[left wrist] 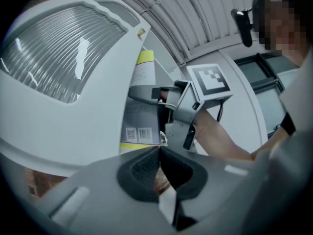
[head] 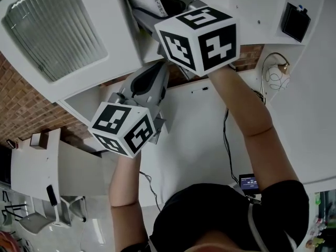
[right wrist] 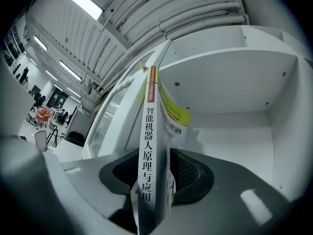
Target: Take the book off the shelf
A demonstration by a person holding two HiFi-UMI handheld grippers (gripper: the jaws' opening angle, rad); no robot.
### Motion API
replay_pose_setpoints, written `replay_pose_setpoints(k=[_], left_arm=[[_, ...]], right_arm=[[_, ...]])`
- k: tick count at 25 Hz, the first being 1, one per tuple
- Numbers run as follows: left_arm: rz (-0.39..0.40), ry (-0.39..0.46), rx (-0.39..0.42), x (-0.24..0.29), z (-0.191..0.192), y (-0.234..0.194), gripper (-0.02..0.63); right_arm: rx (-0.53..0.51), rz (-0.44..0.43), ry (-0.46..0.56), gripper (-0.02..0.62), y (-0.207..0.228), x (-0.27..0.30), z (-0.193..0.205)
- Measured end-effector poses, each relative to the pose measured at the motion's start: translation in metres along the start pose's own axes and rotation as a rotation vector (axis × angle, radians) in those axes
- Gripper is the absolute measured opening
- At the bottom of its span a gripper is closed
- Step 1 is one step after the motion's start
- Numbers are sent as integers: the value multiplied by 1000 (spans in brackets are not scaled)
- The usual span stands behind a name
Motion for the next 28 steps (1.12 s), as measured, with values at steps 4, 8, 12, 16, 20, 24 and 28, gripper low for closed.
replay_pose_setpoints(k=[4,8,12,16,20,24,28], left_arm=[[12,12,-7,1,0,-2,2],[23,18,-13,3,1,-4,2],[23,16,-15,4,3,-5,2],[14,14,-19,4,3,-9,2],[3,24,-19,1,2,-10,2],[-14,40,-20,-3,1,-15,2],[-26,56,-31,-5,0,-18,2]], right_arm=[[-15,12,-31,179,2,9,-2],[-24,36,-67,179,3,17,3],[-27,65,-70,133,5,18,6],[-43,83,-63,86,3,18,6],[-36,99,-52,71,4,16,7],[-32,104,-42,67,2,11,7],[-37,100,-31,66,-1,2,6]])
Point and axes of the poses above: the fingertips, and each gripper's own axes: x forward along the fingers, y to its right, z out of its underside, the point moved 8 cm from there along -x, backward along the fingers, and after that the axes turned 13 degrees about -z, right-handed, at the moved point
